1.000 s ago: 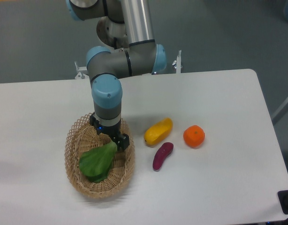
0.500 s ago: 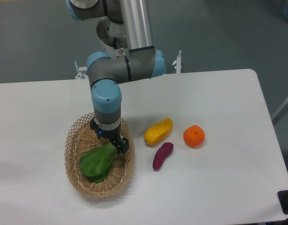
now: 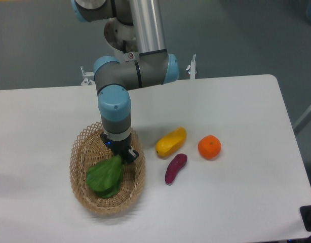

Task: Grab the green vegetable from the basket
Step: 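Close the gripper on the bok choy stem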

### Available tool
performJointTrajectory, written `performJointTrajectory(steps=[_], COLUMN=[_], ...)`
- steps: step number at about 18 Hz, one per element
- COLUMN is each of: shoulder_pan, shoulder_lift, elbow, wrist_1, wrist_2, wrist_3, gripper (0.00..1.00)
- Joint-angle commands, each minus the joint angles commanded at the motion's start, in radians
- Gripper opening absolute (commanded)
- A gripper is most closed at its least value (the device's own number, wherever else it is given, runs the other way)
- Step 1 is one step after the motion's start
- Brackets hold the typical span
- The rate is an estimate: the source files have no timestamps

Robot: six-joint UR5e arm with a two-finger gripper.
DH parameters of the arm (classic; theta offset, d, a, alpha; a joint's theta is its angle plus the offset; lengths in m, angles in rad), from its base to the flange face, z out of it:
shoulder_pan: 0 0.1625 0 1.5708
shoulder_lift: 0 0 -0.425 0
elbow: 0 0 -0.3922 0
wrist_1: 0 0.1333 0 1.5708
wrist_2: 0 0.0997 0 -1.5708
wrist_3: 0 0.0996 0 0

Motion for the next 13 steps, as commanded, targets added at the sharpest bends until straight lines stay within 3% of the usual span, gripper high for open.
performJointTrajectory(steps=[6, 13], shoulder_pan=[0.002, 0.025], shoulder_lift=[0.011, 0.067], elbow=[0.012, 0.058], wrist_1=[0.0, -0.006], wrist_2=[-0.002, -0.012], wrist_3=[0.003, -0.001], gripper=[0.36, 0.36])
